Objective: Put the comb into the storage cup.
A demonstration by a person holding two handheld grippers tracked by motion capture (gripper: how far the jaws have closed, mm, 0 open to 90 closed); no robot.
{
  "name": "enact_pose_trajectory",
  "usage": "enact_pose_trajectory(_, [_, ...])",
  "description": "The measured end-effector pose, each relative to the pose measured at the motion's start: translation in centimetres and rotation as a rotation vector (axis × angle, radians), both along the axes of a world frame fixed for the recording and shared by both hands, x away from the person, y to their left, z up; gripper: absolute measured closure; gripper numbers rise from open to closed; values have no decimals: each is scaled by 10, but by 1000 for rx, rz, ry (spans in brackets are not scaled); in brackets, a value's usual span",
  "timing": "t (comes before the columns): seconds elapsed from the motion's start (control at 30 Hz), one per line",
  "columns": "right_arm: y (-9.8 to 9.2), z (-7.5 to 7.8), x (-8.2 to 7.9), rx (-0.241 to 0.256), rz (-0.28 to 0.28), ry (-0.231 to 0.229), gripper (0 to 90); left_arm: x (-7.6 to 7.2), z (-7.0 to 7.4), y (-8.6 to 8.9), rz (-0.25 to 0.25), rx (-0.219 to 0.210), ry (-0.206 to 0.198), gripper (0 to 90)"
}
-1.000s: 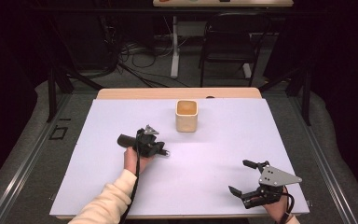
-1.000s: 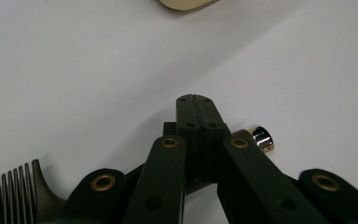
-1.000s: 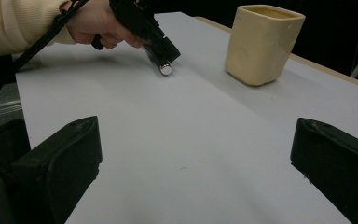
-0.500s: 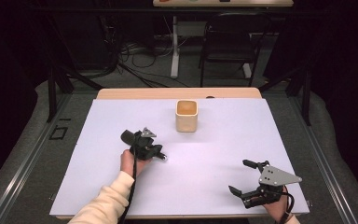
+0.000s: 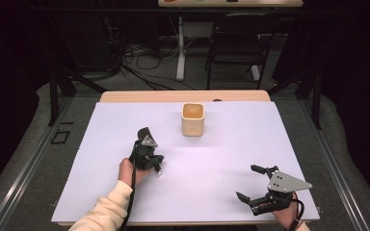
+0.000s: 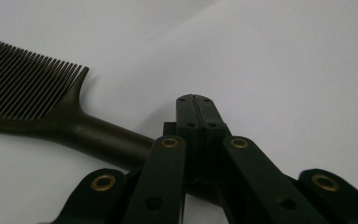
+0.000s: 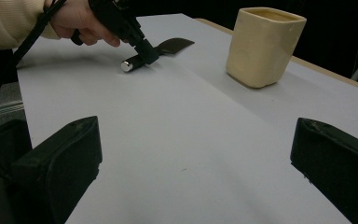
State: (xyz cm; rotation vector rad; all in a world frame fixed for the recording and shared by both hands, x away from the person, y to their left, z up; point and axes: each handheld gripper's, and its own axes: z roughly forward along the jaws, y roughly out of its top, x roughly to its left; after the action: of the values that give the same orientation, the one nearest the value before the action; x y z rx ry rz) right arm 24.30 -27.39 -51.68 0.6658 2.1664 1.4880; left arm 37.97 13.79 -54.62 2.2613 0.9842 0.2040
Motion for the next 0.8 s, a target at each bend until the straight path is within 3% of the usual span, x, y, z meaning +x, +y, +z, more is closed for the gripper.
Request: enact_pose_trajectory(0.8, [0,1,0,0,-3,-8,14,-6,1,21,39,19,16,900])
